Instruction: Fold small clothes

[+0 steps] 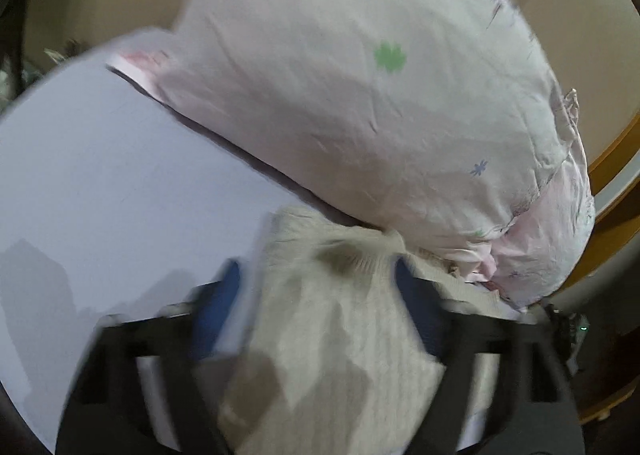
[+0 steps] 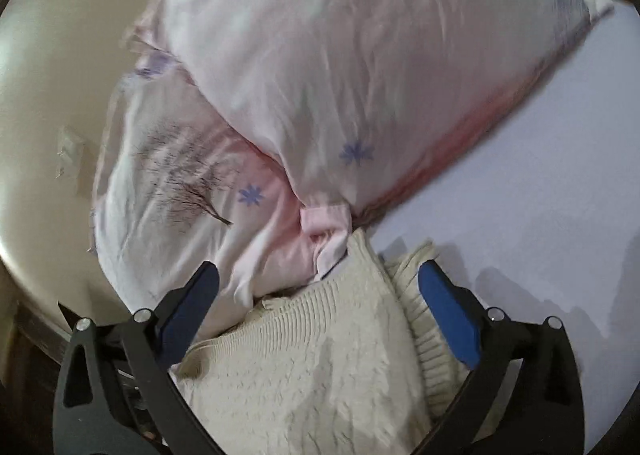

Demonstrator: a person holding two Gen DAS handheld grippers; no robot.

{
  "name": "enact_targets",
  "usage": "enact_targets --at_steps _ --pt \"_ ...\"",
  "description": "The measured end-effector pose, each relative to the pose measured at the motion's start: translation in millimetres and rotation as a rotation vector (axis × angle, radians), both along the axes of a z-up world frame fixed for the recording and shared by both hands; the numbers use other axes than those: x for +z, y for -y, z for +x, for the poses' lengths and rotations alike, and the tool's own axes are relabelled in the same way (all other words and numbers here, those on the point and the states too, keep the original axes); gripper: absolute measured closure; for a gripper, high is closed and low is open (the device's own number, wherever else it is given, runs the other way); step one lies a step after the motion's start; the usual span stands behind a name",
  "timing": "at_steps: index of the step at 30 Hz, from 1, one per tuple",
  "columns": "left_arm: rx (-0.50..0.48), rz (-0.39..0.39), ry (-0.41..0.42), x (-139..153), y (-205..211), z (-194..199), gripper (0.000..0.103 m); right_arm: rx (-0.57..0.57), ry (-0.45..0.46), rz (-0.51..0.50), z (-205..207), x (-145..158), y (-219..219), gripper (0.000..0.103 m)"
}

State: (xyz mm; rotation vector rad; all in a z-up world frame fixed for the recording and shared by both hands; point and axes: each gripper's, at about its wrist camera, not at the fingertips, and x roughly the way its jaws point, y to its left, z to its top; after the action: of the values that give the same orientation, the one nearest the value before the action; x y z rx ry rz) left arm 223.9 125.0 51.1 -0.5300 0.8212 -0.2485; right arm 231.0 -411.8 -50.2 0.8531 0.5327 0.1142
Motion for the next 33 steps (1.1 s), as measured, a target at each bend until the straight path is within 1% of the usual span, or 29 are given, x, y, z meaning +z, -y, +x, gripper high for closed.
enact_targets --at_steps 2,5,6,7,8,9,11,12,14,15,17,18,20,21,22,23,25,26,27,29,30,31,32,33 --pt "-0.031 0.015 -0.025 -2 -2 -8 0.02 0.005 0.0 0.011 -2 -4 3 0.003" --pt "-0.076 0.013 -0.104 -18 1 -11 0.023 0.026 -0.016 0.039 2 -13 1 0.003" --pt "-0.09 0.016 -0.127 -23 3 -11 0.03 0.033 -0.02 0.042 -7 -7 8 0.003" --pt "-0.104 0.013 -0.149 -27 5 -10 0.036 0.041 -0.022 0.045 -10 -6 10 0.003" --pt "-0.115 0.01 -0.169 -30 6 -11 0.039 0.051 -0.022 0.048 -11 -5 9 0.003" --pt "-0.12 0.014 -0.198 -36 10 -12 0.046 0.06 -0.02 0.05 -11 -6 9 0.003" --pt "-0.099 0.027 -0.195 -39 14 -16 0.049 0.069 -0.009 0.056 -12 -3 3 0.003" --pt "-0.082 0.025 -0.197 -39 14 -17 0.056 0.072 -0.003 0.062 -13 -3 2 0.003" --pt "-0.061 -0.035 -0.225 -44 11 -20 0.075 0.083 0.019 0.083 -16 -1 3 0.003" --pt "-0.062 -0.093 -0.245 -48 12 -20 0.084 0.088 0.023 0.09 -17 0 3 0.003" --pt "-0.069 -0.177 -0.24 -44 14 -21 0.087 0.105 0.034 0.105 -20 1 5 0.003" --pt "-0.085 -0.229 -0.21 -34 17 -23 0.088 0.112 0.04 0.11 -22 2 7 0.003" --pt "-0.114 -0.296 -0.144 -11 30 -27 0.088 0.125 0.058 0.115 -28 8 11 0.003" --pt "-0.161 -0.342 -0.083 10 48 -28 0.088 0.123 0.069 0.116 -34 12 13 0.003" --pt "-0.198 -0.36 -0.048 22 63 -29 0.088 0.122 0.083 0.116 -40 17 17 0.003" --pt "-0.274 -0.377 0.002 41 95 -29 0.088 0.12 0.094 0.114 -44 20 20 0.003" --pt "-0.384 -0.399 0.032 52 149 -29 0.088 0.097 0.103 0.081 -58 29 26 0.003" --pt "-0.471 -0.405 0.035 52 193 -29 0.088 0.085 0.099 0.059 -64 31 29 0.003" --pt "-0.534 -0.397 0.026 47 229 -29 0.088 0.072 0.091 0.036 -69 33 34 0.003" --pt "-0.629 -0.35 -0.024 30 289 -28 0.088 0.046 0.065 0.013 -76 32 43 0.003" --pt "-0.716 -0.29 -0.077 12 336 -27 0.088 0.035 0.045 0.021 -78 30 51 0.003" --pt "-0.75 -0.276 -0.113 2 355 -25 0.088 0.033 0.026 0.034 -79 27 56 0.003" --pt "-0.777 -0.285 -0.163 -8 368 -23 0.088 0.047 -0.005 0.058 -78 24 64 0.003" --pt "-0.802 -0.363 -0.195 -13 369 -24 0.088 0.071 -0.027 0.069 -76 23 68 0.003"
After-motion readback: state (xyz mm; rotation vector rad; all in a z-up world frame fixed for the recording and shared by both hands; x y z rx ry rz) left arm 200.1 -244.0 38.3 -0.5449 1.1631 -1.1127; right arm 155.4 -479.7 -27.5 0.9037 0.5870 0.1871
